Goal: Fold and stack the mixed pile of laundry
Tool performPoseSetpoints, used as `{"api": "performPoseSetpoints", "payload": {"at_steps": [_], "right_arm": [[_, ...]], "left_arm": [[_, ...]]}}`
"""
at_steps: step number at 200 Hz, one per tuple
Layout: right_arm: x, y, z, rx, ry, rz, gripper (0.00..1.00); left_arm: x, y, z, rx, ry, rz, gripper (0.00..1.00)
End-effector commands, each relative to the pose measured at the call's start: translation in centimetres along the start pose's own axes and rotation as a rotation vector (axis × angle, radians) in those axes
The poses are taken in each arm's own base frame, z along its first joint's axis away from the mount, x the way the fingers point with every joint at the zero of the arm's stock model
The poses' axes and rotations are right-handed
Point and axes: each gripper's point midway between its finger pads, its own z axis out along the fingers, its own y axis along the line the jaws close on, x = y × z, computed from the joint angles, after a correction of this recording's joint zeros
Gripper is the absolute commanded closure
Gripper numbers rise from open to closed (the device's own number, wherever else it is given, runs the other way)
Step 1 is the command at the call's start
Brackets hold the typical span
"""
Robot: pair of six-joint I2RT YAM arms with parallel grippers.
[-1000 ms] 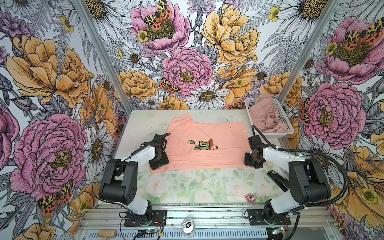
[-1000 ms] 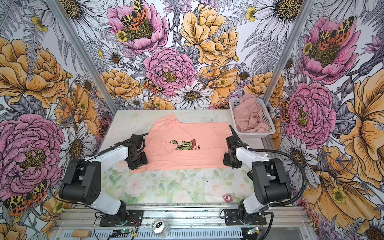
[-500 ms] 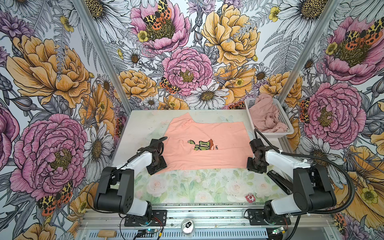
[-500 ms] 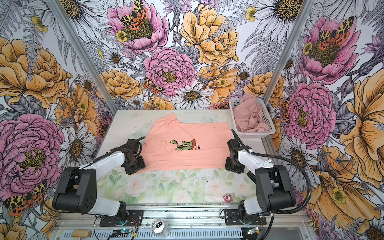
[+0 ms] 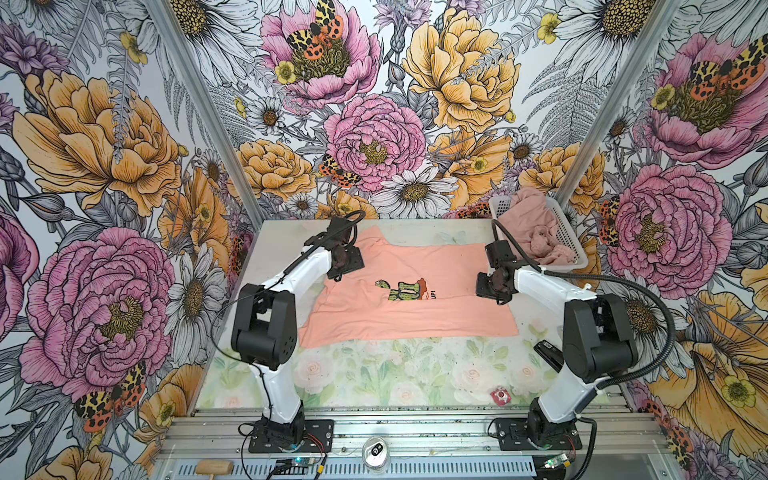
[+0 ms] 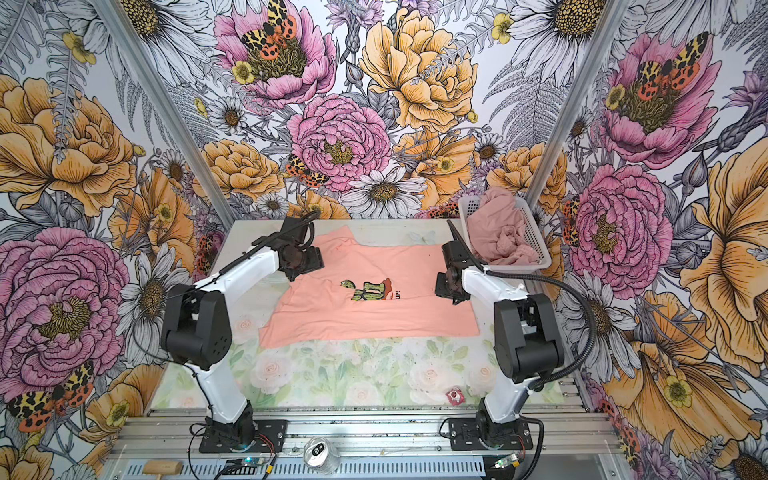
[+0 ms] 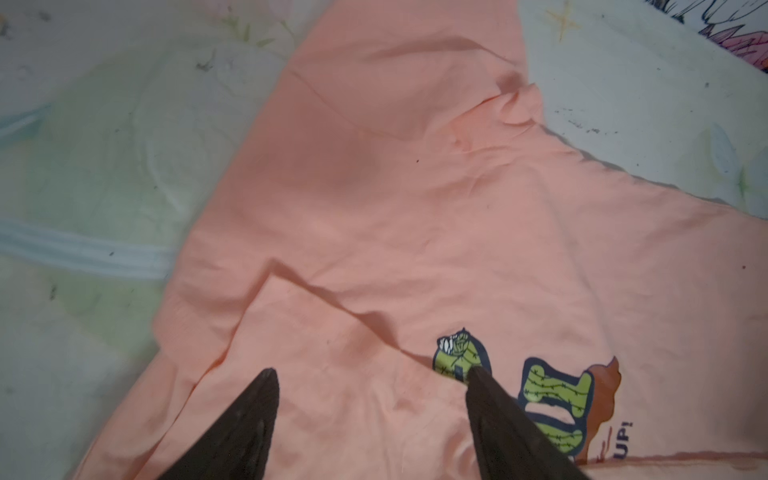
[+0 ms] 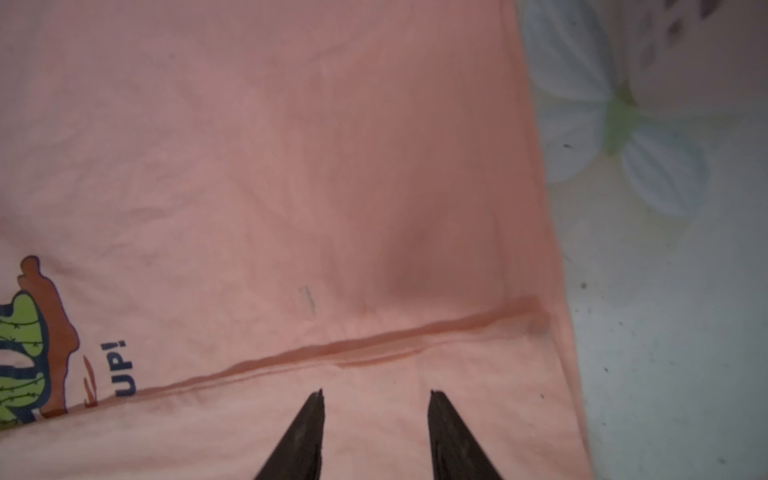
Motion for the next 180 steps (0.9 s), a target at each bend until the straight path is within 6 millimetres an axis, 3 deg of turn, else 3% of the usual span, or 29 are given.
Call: {"api": "performPoseSetpoints", "payload": {"at_steps": [1,34,65,106,135,180], "right_arm": [[-3.9,1.7,0.8,-0.029,-0.104,-0.059,0.57],[-4.8,1.4,3.3,0.012,-0.086,-0.093,0.55],[-1.0,1.4,5.2,0.003,0.116,-0.112,0.54],[5.6,0.0,3.5,0.066,0.296,-0.134,0.57],[10.0,-1.5,2.0,0.102,0.358,-0.141,0.57],[13.4,-2.7,0.9,0.125,0.405,-0.147,0.58]], "left_arm": [[-0.3,-0.6,3.3,0.013,0.030,0.051,0.26],[0.8,0.2,6.9,-0.014,0.088,0.048,0.26],[5.4,4.0,8.1,-0.103,0.254,0.004,0.27],[12.1,8.5,6.1,-0.186,0.413,-0.009,0.28],[15.6,9.6,3.8,-0.183,0.453,-0.036,0.28],[21.4,10.7,1.1,-0.188,0.526,-0.069,0.30]]}}
